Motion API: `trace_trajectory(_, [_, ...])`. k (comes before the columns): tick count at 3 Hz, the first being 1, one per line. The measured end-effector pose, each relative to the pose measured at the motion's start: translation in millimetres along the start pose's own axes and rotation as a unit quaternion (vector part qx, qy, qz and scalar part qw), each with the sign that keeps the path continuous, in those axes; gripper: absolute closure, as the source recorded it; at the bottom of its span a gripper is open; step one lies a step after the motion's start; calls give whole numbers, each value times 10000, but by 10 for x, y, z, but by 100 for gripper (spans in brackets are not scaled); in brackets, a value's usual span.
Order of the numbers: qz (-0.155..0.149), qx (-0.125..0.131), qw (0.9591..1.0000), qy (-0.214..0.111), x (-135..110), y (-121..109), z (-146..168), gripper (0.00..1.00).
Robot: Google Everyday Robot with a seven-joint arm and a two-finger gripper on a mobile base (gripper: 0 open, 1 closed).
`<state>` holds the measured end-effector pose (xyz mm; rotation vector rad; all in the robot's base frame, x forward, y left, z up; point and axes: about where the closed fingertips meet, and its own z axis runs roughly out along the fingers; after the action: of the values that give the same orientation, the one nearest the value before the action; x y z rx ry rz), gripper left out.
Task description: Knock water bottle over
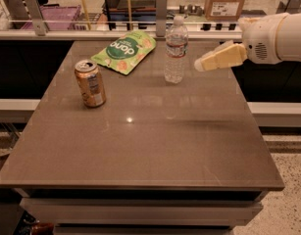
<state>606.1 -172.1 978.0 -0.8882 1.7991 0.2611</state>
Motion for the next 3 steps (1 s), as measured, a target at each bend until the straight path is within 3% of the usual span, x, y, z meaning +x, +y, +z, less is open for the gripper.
trace_trajectory(3, [-38,-185,9996,-196,-176,-95,482,0])
